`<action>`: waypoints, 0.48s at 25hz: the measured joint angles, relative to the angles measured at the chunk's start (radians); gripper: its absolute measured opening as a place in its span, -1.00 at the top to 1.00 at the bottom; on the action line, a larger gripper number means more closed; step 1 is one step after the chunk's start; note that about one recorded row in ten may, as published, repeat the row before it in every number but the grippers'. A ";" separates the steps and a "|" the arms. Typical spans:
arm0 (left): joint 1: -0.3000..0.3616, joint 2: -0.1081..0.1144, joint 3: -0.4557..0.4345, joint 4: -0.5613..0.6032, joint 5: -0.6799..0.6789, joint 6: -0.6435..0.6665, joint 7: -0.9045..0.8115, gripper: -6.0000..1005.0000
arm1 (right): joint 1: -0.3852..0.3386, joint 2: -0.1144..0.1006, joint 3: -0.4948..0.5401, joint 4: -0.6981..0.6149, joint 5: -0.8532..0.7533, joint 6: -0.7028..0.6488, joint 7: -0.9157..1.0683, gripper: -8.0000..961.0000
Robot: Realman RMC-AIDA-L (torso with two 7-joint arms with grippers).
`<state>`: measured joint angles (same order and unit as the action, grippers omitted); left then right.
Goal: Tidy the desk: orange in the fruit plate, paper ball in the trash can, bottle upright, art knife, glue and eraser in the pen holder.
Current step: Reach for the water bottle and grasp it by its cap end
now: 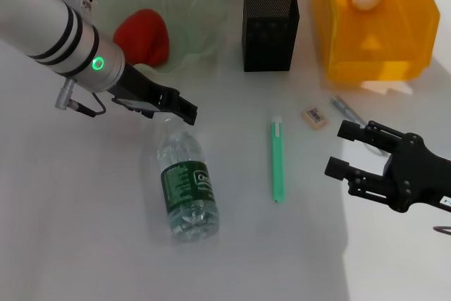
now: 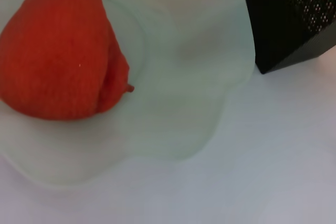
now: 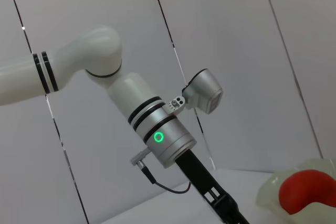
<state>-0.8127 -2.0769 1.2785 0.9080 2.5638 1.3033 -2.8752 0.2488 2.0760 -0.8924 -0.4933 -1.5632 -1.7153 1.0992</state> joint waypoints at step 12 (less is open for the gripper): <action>-0.007 -0.003 0.015 -0.009 0.001 -0.005 -0.002 -0.56 | 0.006 0.001 0.007 0.001 0.000 0.014 -0.009 -0.54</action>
<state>-0.8201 -2.0800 1.2936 0.8990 2.5644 1.2981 -2.8775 0.2552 2.0770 -0.8855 -0.4923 -1.5633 -1.7012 1.0906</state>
